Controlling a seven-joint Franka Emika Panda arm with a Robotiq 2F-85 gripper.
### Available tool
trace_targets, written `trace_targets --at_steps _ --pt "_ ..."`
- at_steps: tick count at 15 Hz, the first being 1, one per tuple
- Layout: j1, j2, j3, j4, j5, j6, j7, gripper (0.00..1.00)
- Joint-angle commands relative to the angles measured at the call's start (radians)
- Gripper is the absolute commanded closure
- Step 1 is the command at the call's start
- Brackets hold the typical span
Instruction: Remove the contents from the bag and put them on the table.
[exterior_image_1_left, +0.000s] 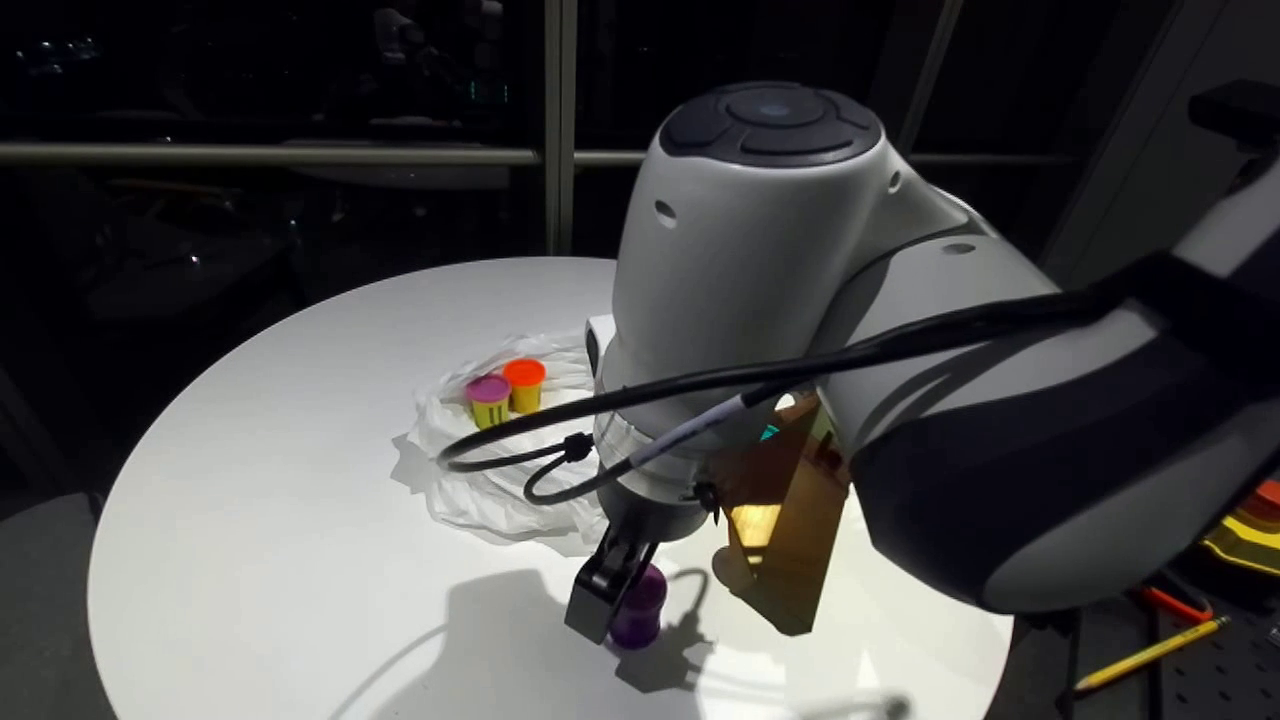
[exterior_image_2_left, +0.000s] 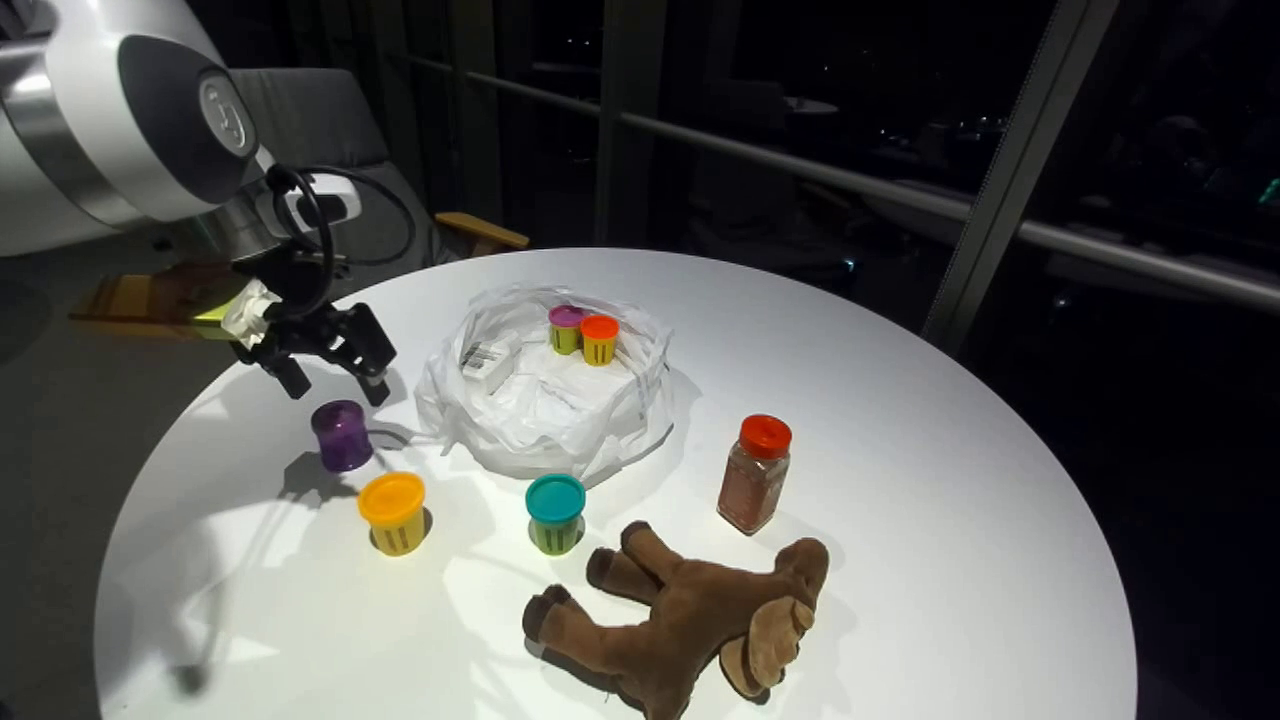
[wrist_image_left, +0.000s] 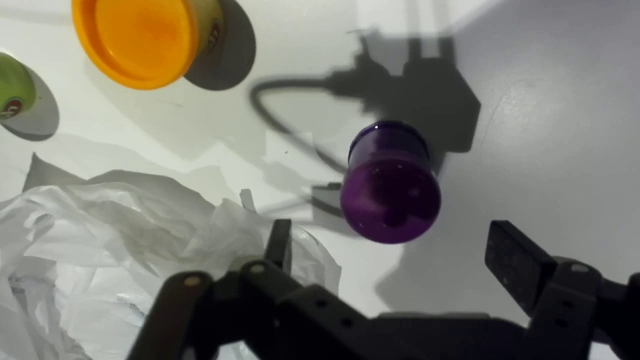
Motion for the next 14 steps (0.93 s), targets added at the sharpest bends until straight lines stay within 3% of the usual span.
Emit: trace_targets --at_steps 1,6,11,14 --pt "-0.002 -0.075 -0.029 0.005 0.045 -0.015 0.014 0.00" --pt "-0.165 -0.084 0.035 0.152 0.204 -0.147 -0.034 0.00" --pt "-0.284 0.052 0.033 0.388 0.183 -0.255 -0.056 0.00" --pt "-0.353 0.138 0.083 0.489 0.204 -0.270 -0.176 0.00"
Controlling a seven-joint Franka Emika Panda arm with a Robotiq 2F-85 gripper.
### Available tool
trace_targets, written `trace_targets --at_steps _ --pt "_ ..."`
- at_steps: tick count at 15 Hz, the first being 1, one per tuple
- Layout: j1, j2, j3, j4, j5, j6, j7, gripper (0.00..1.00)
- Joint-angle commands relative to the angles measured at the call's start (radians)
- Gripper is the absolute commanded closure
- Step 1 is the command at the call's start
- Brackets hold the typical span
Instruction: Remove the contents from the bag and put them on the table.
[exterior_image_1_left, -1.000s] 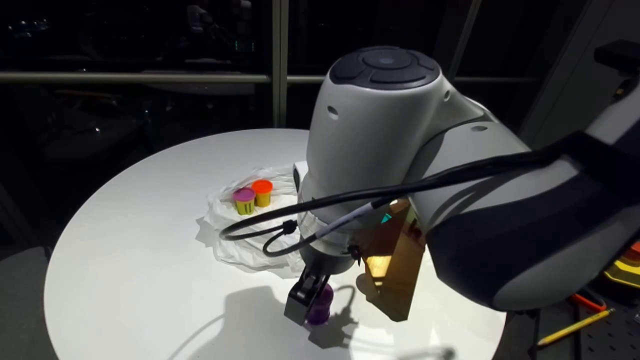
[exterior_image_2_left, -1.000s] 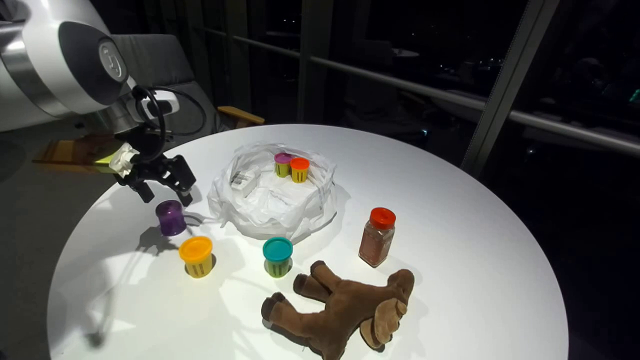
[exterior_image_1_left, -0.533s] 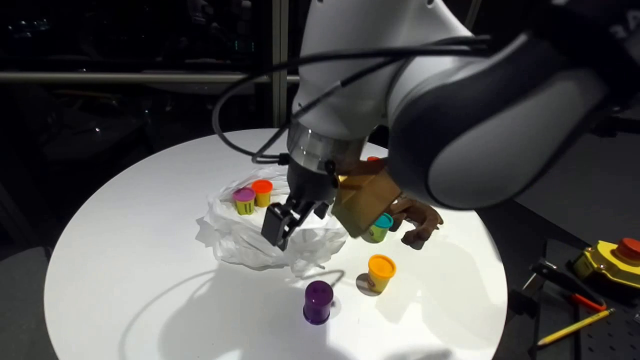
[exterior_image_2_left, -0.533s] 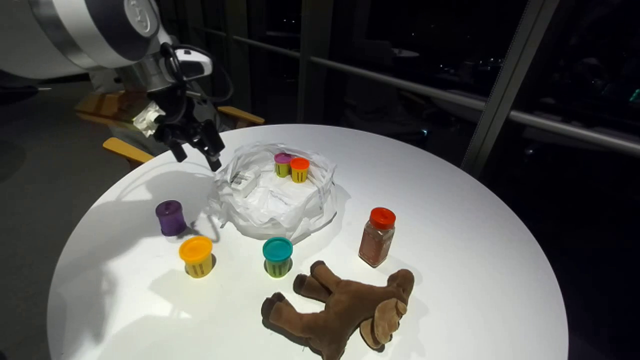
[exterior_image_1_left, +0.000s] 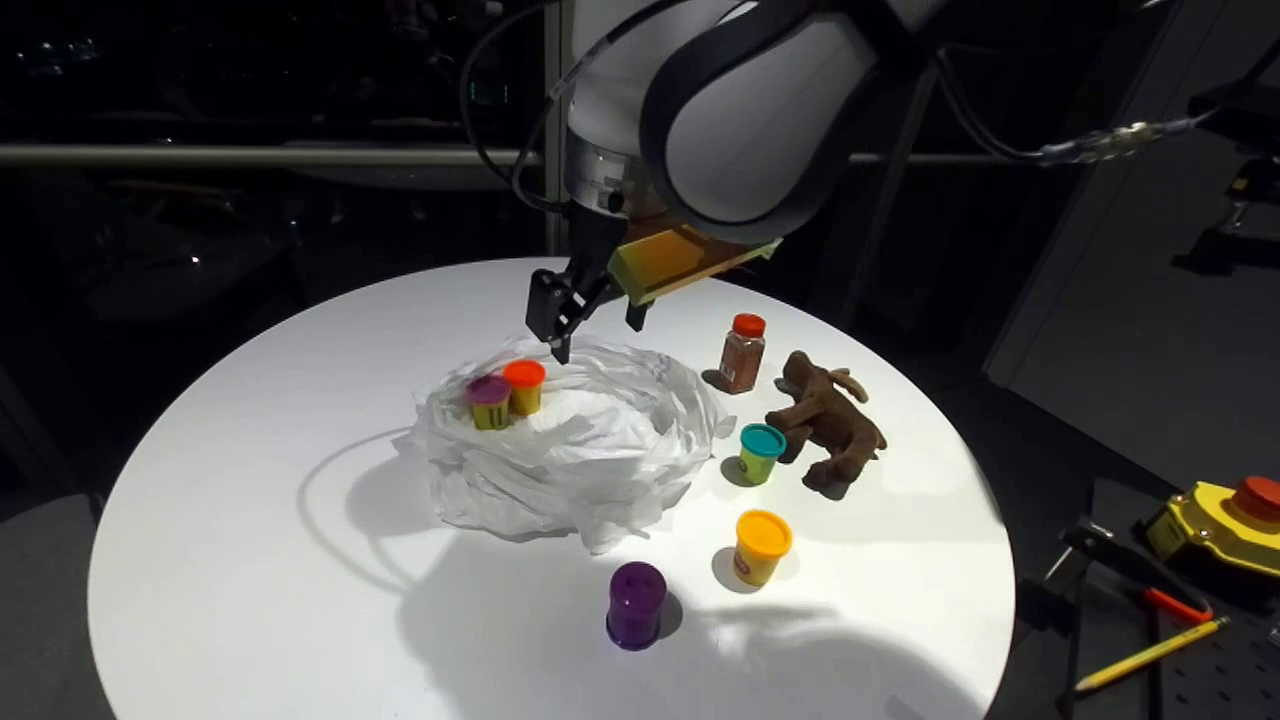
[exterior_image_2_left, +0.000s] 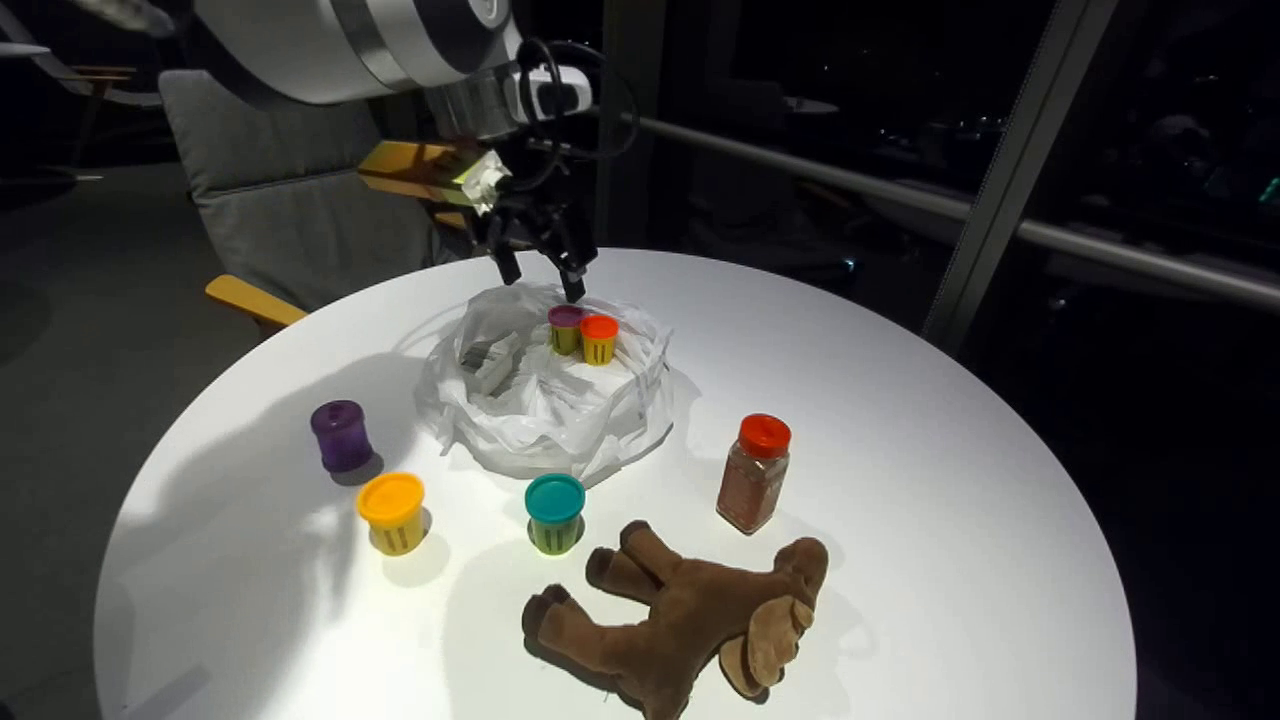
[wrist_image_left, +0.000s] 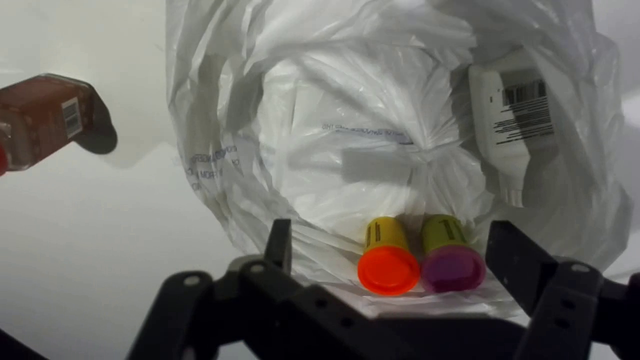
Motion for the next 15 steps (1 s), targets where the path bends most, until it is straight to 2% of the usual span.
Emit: trace_targets --at_steps 1,4,15 --pt "-0.087 0.135 0.083 0.164 0.040 -0.042 -0.162 0.00" --pt "-0.126 0.214 0.131 0.236 0.045 -0.051 -0.280 0.00" --pt "-0.136 0.407 0.125 0.484 0.025 -0.126 -0.435 0.00"
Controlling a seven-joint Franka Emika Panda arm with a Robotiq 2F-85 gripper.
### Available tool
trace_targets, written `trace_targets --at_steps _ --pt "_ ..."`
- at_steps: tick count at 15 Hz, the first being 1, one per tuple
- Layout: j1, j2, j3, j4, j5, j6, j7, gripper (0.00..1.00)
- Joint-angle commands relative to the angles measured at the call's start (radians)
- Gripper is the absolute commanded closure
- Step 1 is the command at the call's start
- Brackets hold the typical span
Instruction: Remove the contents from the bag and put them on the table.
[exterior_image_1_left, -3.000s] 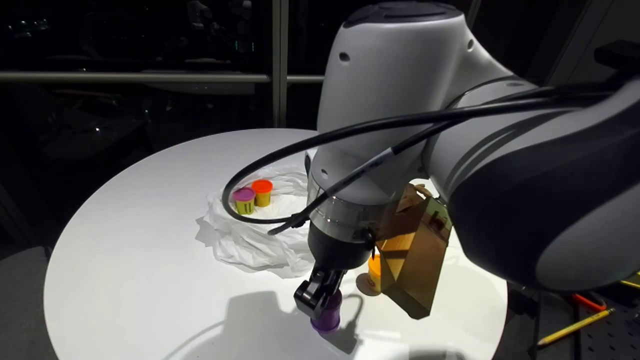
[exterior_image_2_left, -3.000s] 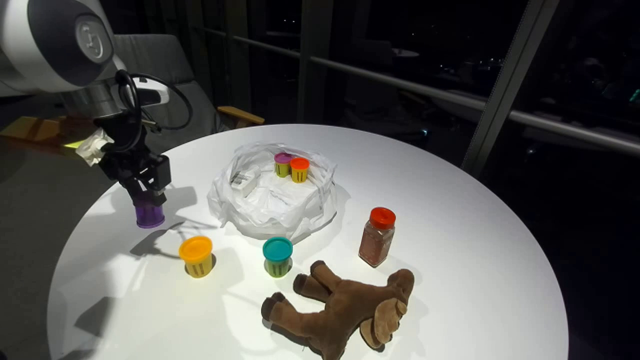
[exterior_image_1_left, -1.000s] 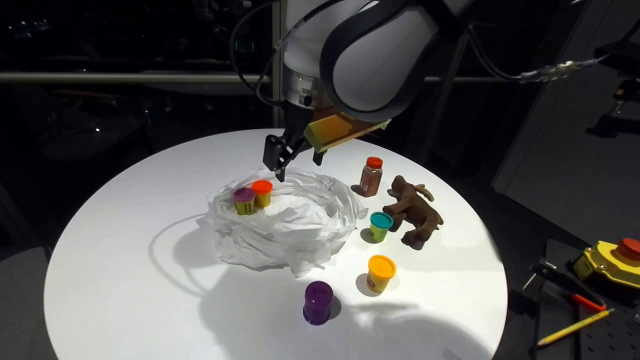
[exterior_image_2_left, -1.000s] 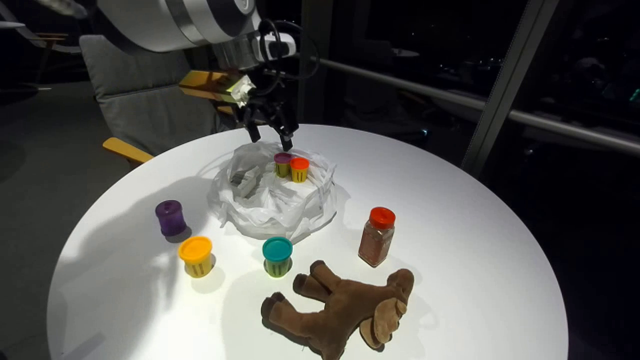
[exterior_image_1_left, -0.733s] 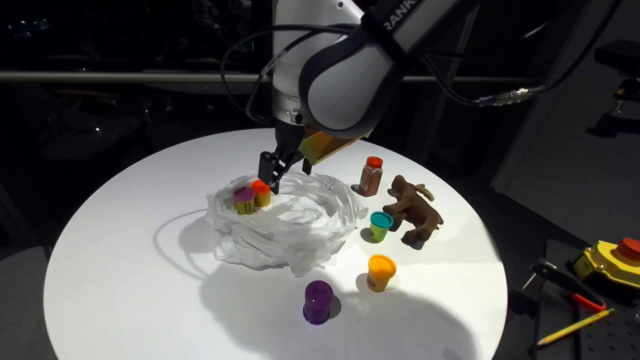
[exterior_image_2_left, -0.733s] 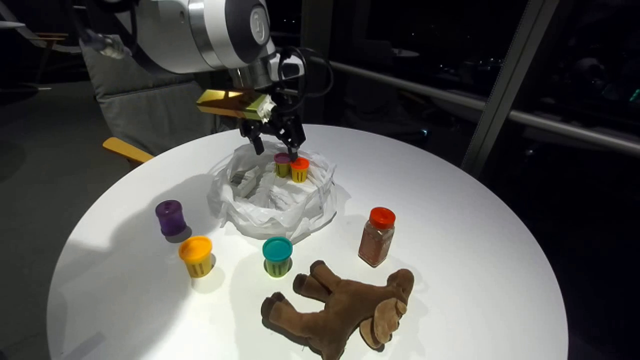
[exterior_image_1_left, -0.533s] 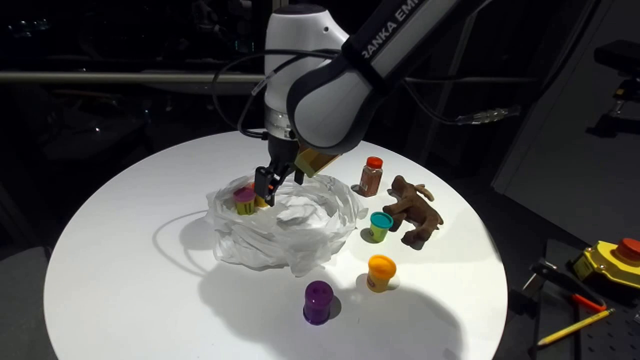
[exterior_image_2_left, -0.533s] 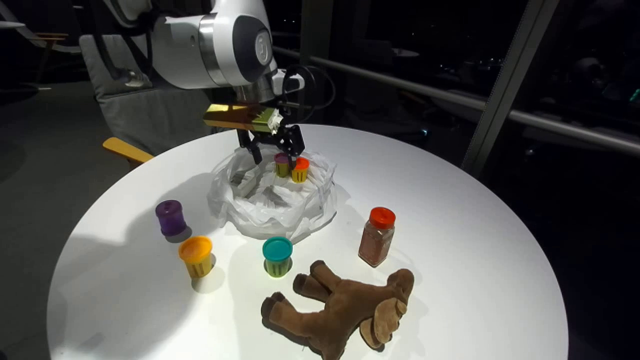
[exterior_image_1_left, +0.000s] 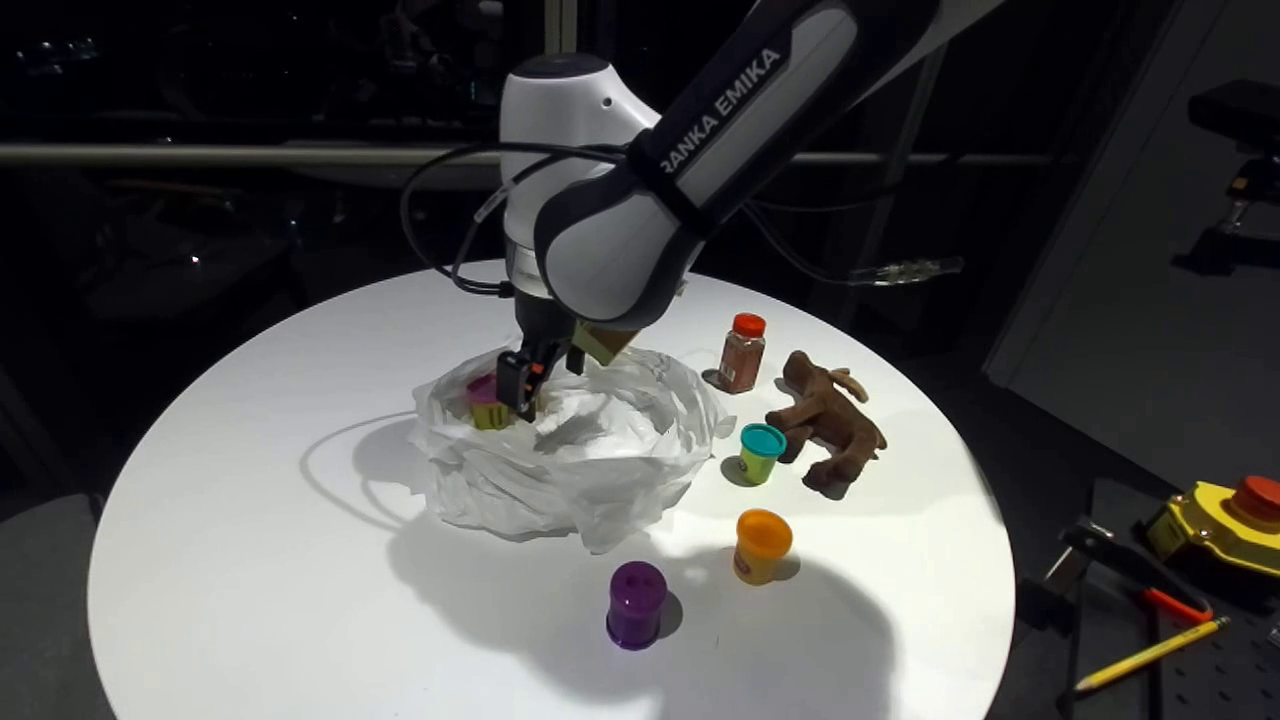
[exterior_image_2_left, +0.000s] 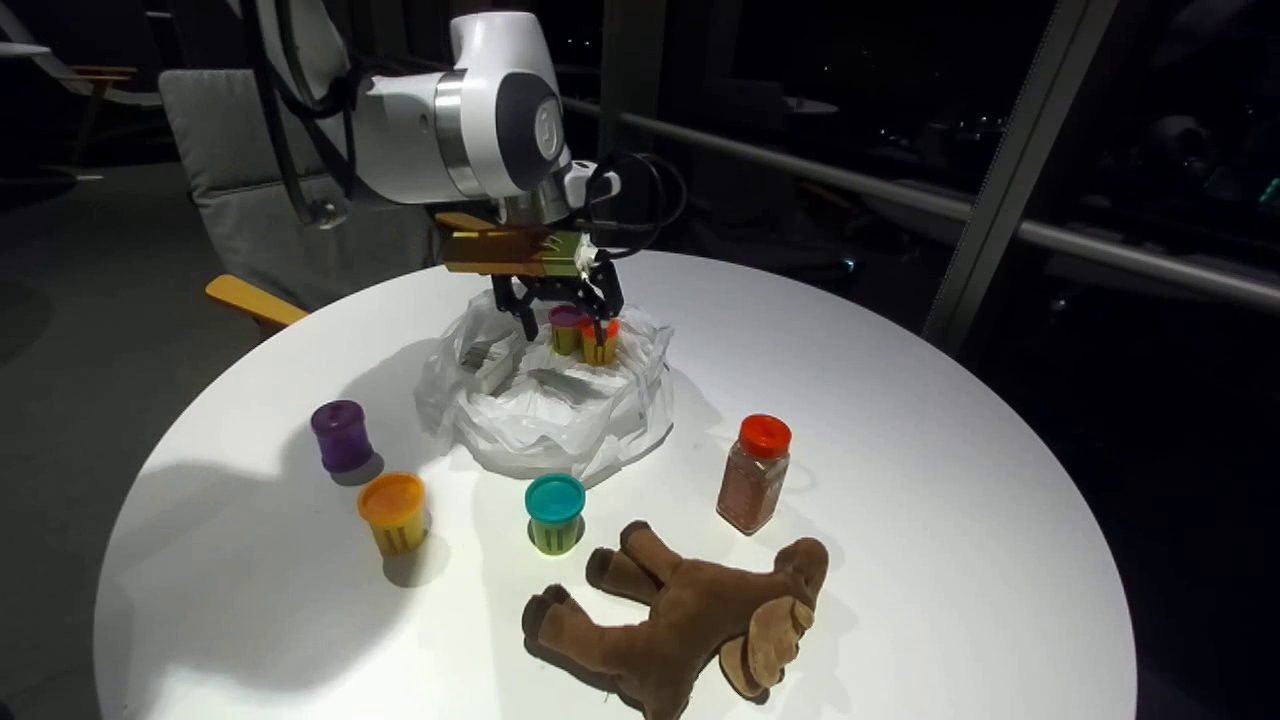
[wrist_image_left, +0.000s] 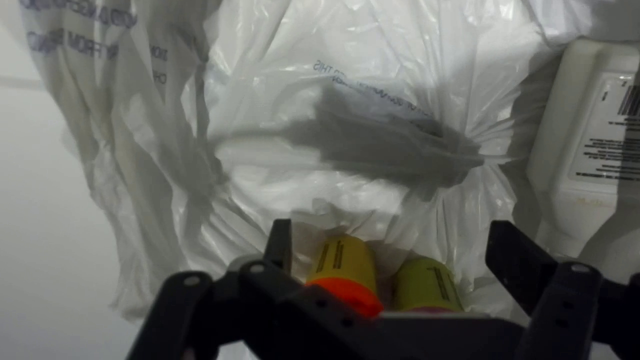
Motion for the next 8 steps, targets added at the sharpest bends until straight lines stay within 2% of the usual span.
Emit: trace_targets --at_steps 1,8 --pt "-0.020 0.076 0.012 0.132 0.009 -0.068 -0.060 0.00" --pt "-0.045 0.153 0.027 0.273 0.021 -0.130 -0.113 0.00"
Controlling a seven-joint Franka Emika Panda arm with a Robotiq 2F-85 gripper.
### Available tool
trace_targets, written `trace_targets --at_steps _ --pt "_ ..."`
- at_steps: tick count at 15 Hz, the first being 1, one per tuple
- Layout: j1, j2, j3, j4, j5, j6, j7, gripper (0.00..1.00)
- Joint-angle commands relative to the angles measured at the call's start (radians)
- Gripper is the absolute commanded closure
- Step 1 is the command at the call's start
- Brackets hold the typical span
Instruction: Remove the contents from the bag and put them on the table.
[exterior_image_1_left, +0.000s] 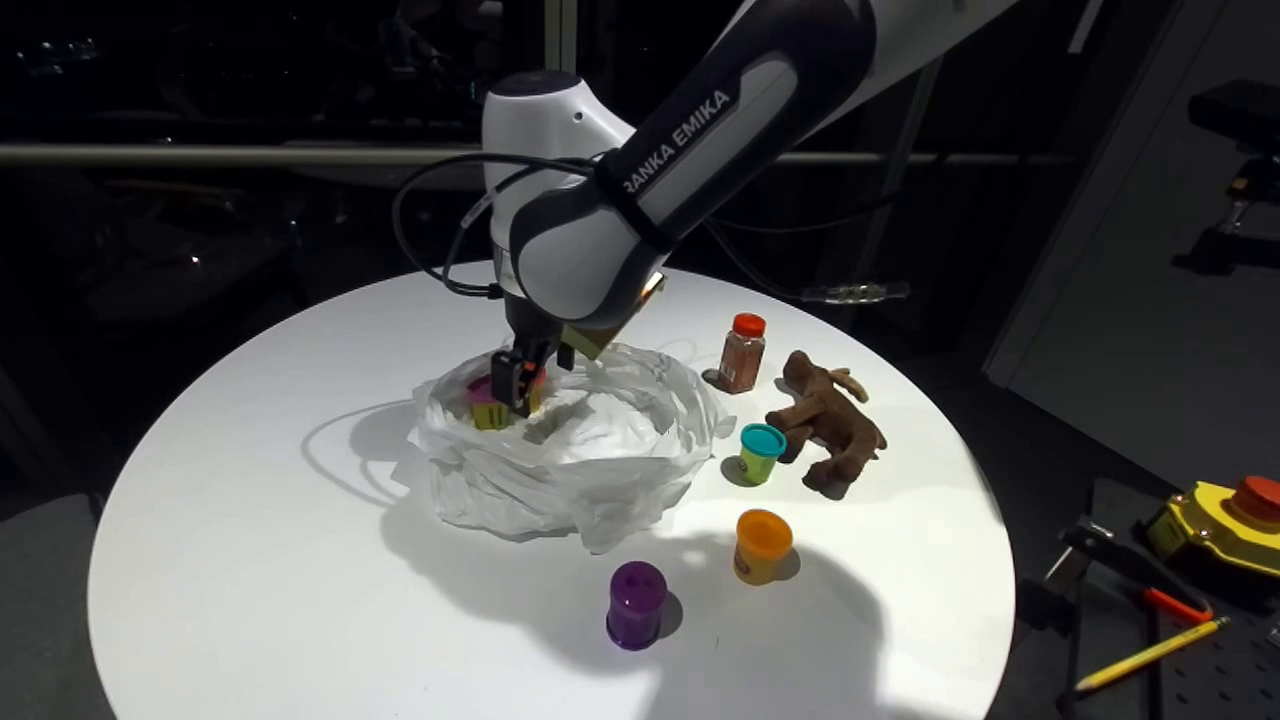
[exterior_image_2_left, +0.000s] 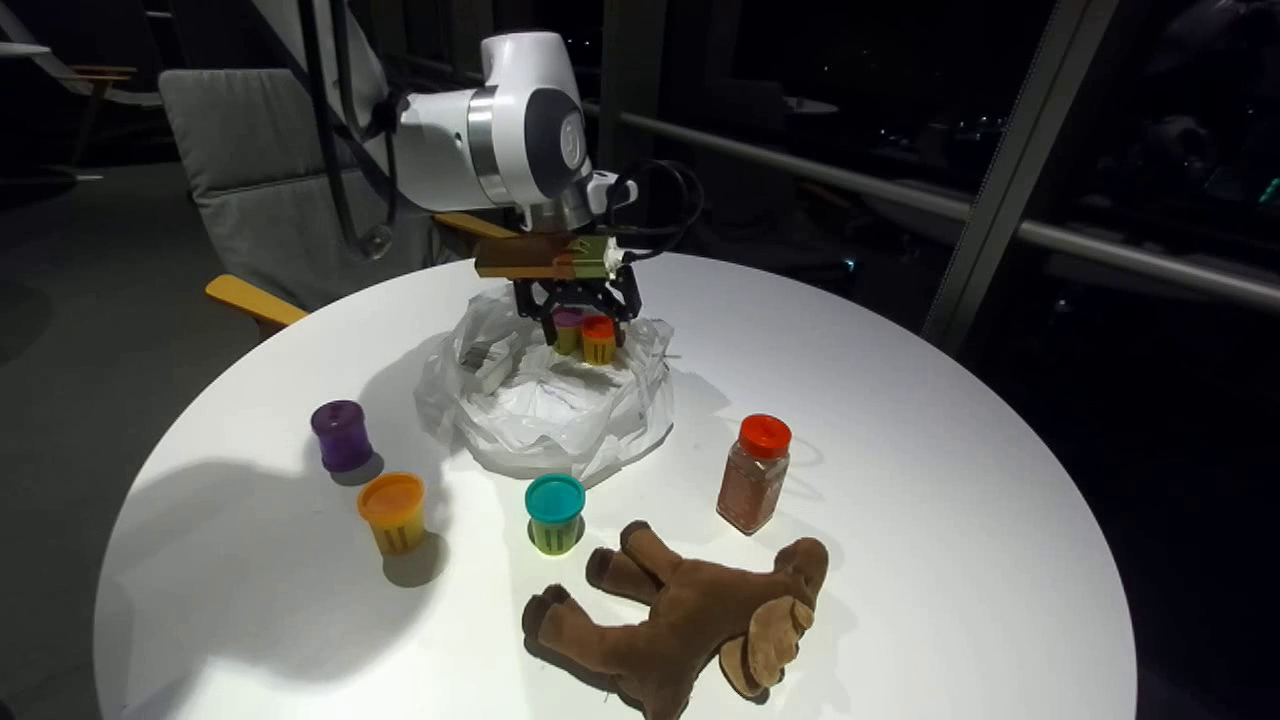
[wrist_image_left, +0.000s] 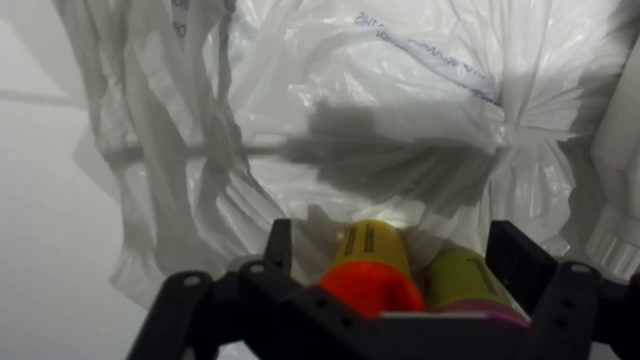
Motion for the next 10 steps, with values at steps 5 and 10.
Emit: trace_targets --at_steps 5,10 --pt "-0.037 0.093 0.040 0.189 0.024 -0.096 -0.076 0.00" --pt "-0.036 0.141 0.046 0.261 0.023 -0.131 -0.092 0.00"
